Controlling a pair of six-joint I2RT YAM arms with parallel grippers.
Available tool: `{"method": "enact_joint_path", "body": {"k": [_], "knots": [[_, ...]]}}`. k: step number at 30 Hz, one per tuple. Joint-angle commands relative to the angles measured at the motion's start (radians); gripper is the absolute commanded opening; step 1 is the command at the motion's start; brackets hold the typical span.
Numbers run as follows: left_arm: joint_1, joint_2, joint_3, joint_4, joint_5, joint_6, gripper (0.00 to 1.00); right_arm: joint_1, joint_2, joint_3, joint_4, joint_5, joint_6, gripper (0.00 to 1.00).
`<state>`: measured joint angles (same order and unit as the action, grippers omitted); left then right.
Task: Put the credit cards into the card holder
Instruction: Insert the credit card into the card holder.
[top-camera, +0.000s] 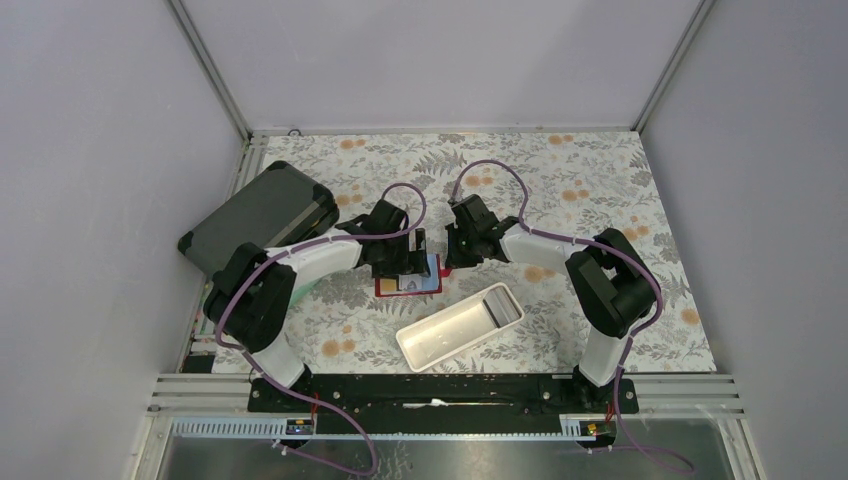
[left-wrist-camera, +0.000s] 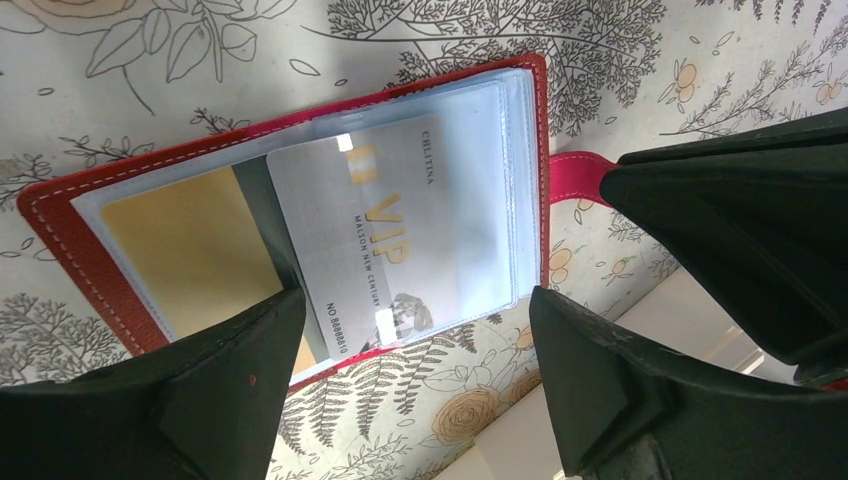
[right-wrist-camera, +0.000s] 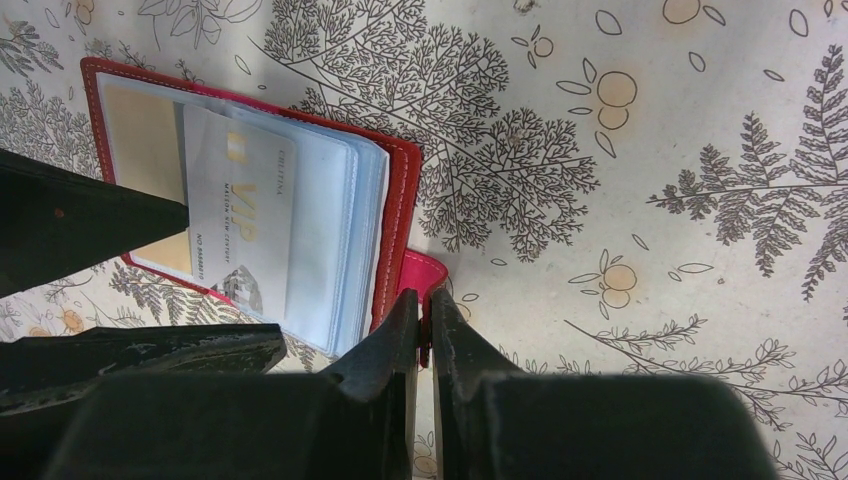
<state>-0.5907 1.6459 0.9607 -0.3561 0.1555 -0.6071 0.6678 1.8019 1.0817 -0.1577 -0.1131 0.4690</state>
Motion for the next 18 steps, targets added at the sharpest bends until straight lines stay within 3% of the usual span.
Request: {"method": "enact_joint_path", "body": {"k": [1, 18], "knots": [[-0.004, 0.022, 0.019, 0.047, 0.043, -0.013, 0.85, 0.012, -0.037, -0.005, -0.013, 0.023, 0.01, 0.0], [-0.004, 0.033, 0.023, 0.1, 0.108, -0.011, 0.84, 0.013, -0.027, 0.001, -0.012, 0.007, 0.012, 0.0]]}}
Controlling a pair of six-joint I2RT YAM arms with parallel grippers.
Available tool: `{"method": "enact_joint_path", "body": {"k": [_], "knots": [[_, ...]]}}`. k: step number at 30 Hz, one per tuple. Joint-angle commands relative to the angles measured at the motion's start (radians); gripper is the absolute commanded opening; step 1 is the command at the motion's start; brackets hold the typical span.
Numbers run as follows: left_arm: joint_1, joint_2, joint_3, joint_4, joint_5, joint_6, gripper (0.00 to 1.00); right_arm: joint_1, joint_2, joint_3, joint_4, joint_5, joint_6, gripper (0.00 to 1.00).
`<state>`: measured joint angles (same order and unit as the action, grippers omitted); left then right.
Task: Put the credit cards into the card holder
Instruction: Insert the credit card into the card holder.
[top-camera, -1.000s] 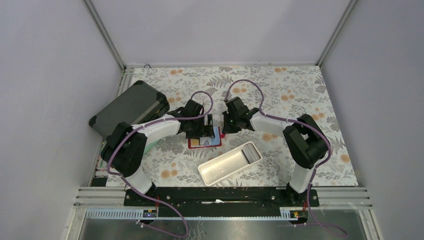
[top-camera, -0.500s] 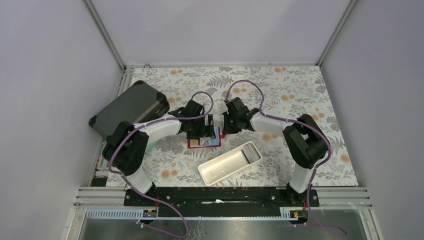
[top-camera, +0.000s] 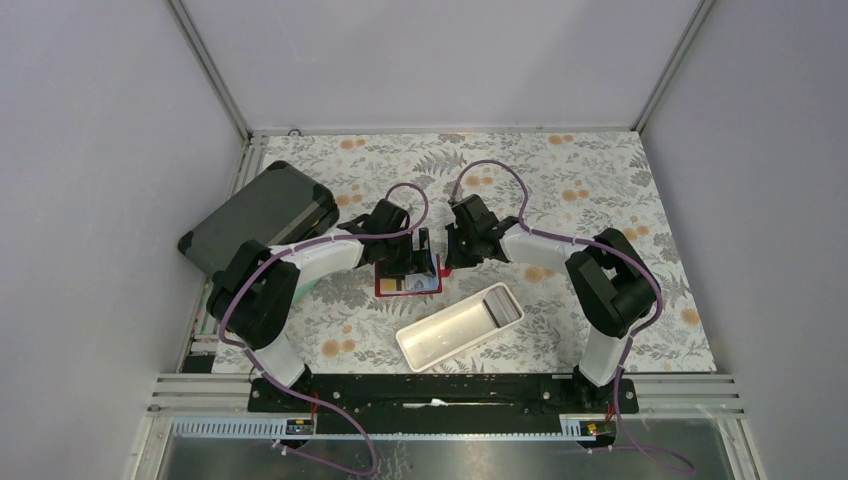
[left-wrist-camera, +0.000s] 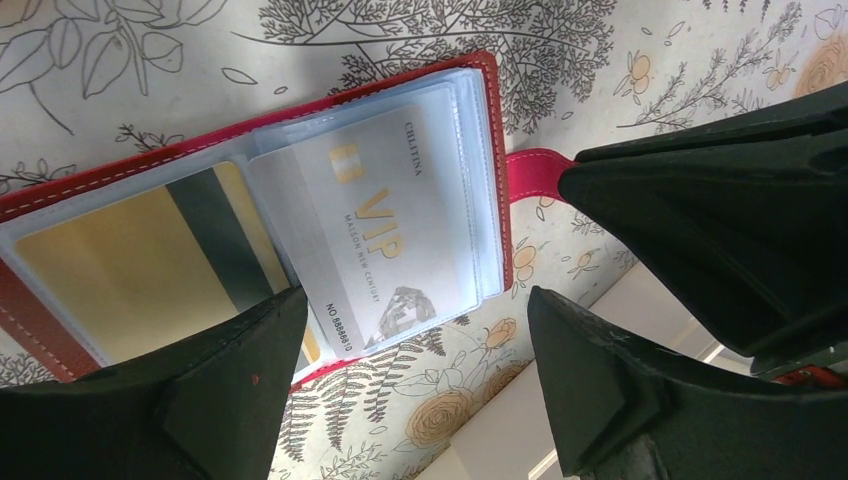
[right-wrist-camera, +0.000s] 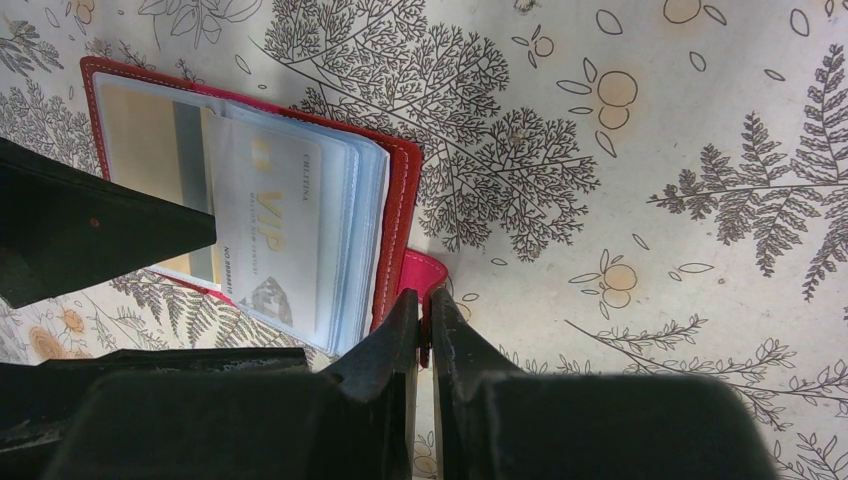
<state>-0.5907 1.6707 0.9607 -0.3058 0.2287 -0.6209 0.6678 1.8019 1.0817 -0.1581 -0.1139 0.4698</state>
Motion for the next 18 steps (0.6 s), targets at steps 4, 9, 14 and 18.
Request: {"method": "enact_joint_path", "body": {"k": [4, 9, 14, 18], "knots": [[-0.004, 0.007, 0.025, 0.059, 0.044, 0.011, 0.84, 0.013, -0.025, 0.003, -0.012, 0.005, 0.011, 0.0], [-0.004, 0.011, 0.031, 0.057, 0.037, 0.024, 0.85, 0.015, -0.018, 0.007, -0.011, 0.002, 0.011, 0.0], [-0.004, 0.012, 0.038, 0.057, 0.04, 0.032, 0.85, 0.02, -0.01, 0.015, -0.011, -0.003, 0.012, 0.0], [-0.004, 0.009, 0.038, 0.067, 0.051, 0.038, 0.85, 0.022, -0.006, 0.022, -0.011, -0.004, 0.011, 0.0]]}}
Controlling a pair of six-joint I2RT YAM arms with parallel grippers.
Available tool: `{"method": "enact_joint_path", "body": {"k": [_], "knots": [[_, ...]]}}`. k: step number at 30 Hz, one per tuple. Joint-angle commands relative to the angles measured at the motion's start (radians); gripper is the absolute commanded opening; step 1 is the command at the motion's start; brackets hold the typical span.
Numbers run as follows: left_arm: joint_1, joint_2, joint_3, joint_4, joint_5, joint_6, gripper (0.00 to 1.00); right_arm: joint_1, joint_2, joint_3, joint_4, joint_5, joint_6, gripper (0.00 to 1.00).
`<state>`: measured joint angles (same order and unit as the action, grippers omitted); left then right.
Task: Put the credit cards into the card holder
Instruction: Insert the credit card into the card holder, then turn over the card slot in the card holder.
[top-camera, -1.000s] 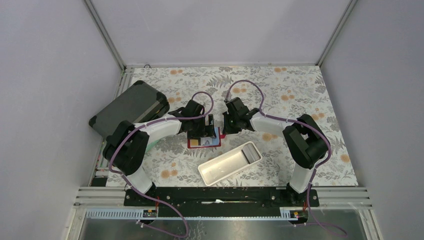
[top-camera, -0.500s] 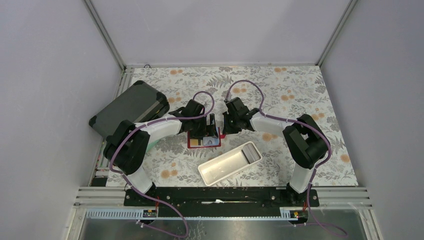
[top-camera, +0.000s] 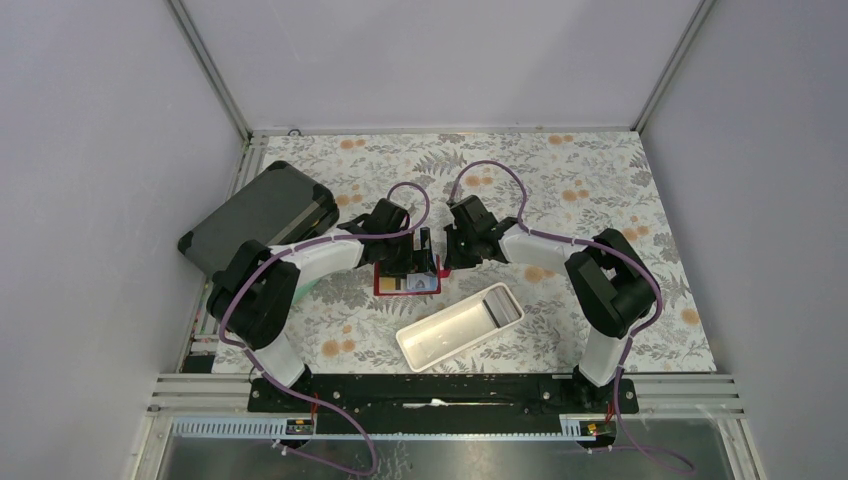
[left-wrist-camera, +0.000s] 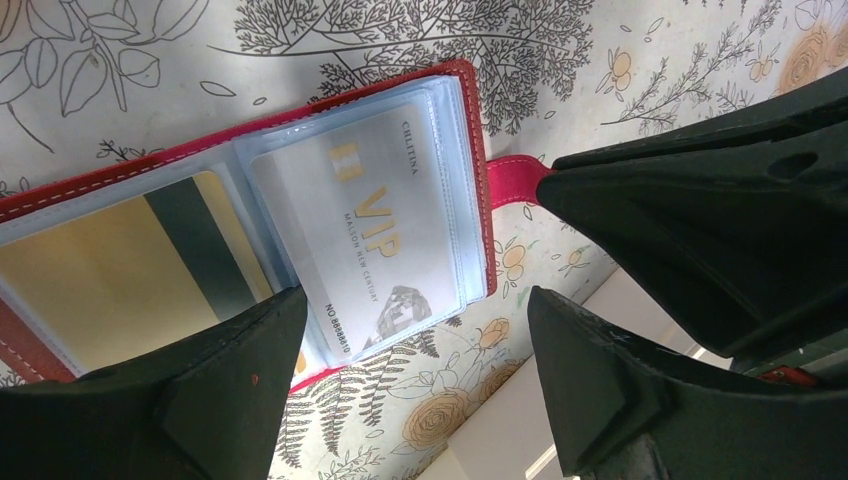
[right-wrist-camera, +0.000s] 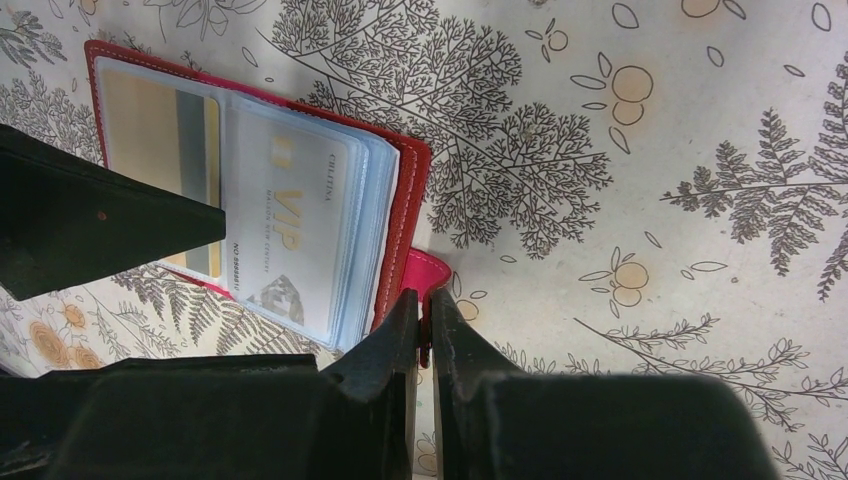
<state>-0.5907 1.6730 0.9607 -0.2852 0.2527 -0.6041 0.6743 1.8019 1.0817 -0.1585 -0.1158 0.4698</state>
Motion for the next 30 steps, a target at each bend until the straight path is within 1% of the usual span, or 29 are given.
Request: {"method": "enact_joint_path", "body": {"k": [1, 13, 19, 22, 26, 30], "knots": [[-0.004, 0.007, 0.038, 0.05, 0.031, 0.02, 0.85, 0.016, -0.006, 0.022, -0.012, -0.003, 0.012, 0.0], [-0.024, 0.017, 0.038, 0.091, 0.09, 0.03, 0.85, 0.021, 0.004, 0.03, -0.012, -0.005, 0.013, 0.0], [-0.034, 0.013, 0.035, 0.098, 0.098, 0.035, 0.85, 0.023, 0.001, 0.028, -0.011, 0.001, 0.013, 0.0], [-0.034, -0.009, 0.04, 0.074, 0.064, 0.047, 0.86, 0.022, -0.013, 0.023, -0.013, 0.02, 0.009, 0.0], [-0.028, -0.081, 0.029, 0.055, -0.027, 0.066, 0.9, 0.023, -0.056, 0.022, -0.032, 0.046, 0.003, 0.0], [-0.023, -0.098, 0.037, 0.008, -0.097, 0.053, 0.91, 0.022, -0.098, 0.025, -0.051, 0.059, 0.002, 0.0]]}}
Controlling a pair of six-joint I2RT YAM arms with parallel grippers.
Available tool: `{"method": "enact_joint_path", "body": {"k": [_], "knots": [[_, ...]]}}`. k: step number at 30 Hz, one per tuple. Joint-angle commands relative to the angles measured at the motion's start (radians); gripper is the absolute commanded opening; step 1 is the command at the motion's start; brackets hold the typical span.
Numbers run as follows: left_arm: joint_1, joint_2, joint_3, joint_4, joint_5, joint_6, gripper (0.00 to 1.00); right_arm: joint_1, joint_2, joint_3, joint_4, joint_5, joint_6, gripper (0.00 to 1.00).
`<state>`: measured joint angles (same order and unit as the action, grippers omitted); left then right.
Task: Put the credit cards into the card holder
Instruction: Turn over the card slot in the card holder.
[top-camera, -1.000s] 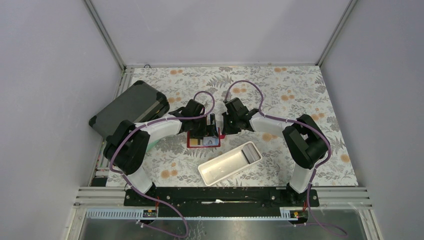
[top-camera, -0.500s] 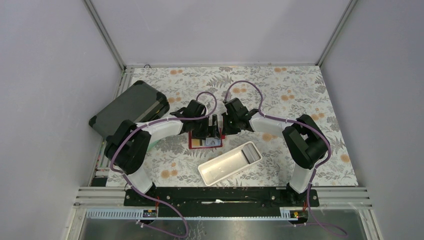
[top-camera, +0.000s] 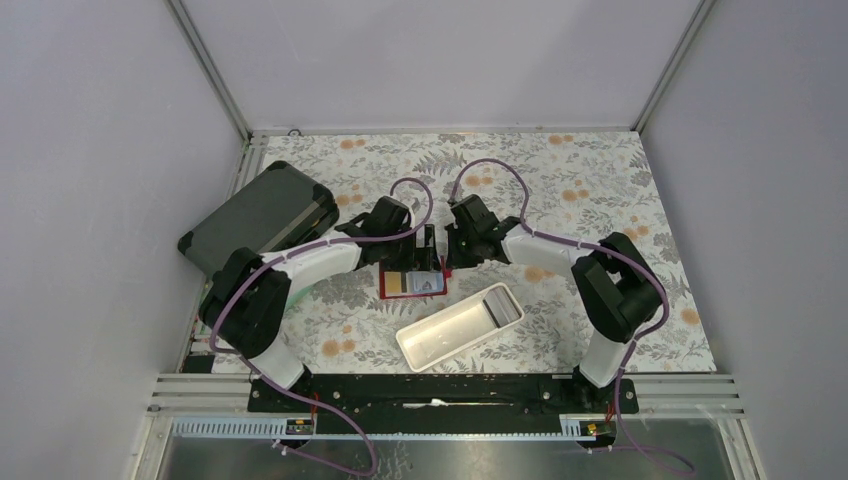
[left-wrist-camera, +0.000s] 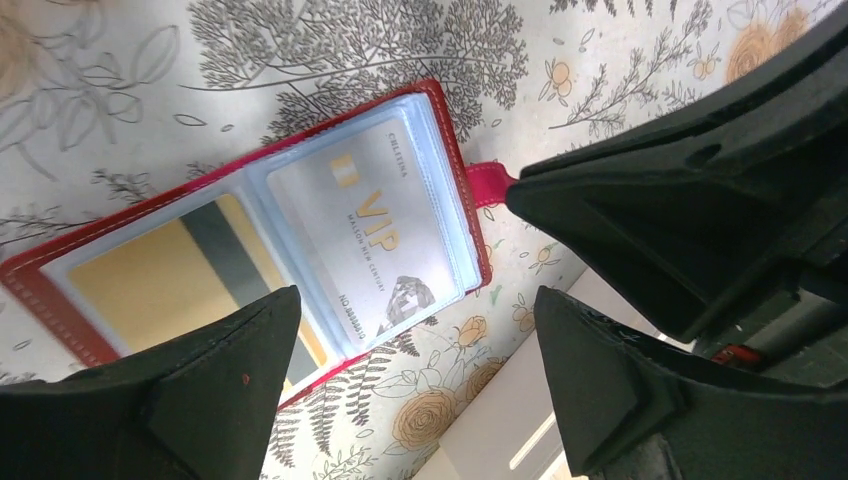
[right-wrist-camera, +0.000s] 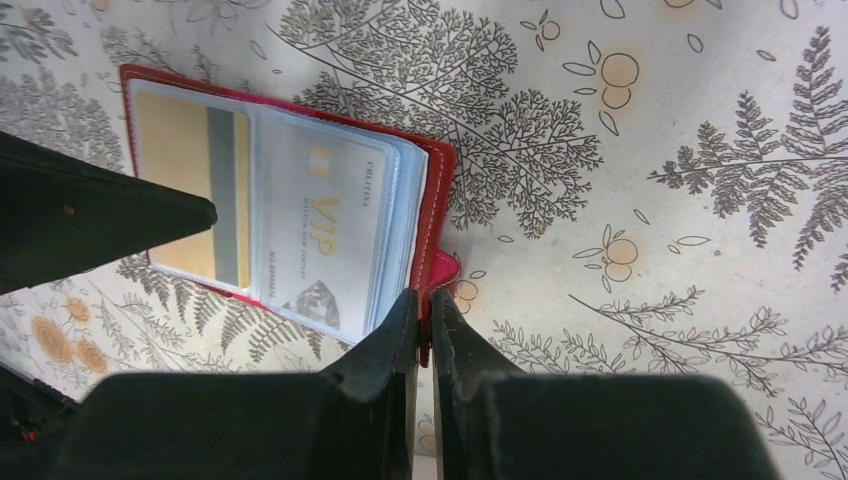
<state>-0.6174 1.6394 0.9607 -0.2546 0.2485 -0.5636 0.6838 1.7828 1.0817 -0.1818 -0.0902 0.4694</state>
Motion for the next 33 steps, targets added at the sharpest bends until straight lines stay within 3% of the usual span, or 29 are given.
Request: {"method": "enact_joint_path", "body": {"k": [1, 17, 33], "knots": [[0.004, -0.062, 0.039, -0.039, -0.113, 0.001, 0.91, 0.014, -0.086, 0.026, -0.029, 0.031, 0.004, 0.0], [0.004, -0.036, 0.007, -0.028, -0.087, -0.06, 0.93, 0.013, -0.164, 0.036, -0.03, -0.038, 0.023, 0.0], [0.001, 0.032, 0.028, -0.06, -0.091, -0.063, 0.82, 0.025, -0.163, 0.046, -0.03, -0.043, 0.017, 0.0]]}}
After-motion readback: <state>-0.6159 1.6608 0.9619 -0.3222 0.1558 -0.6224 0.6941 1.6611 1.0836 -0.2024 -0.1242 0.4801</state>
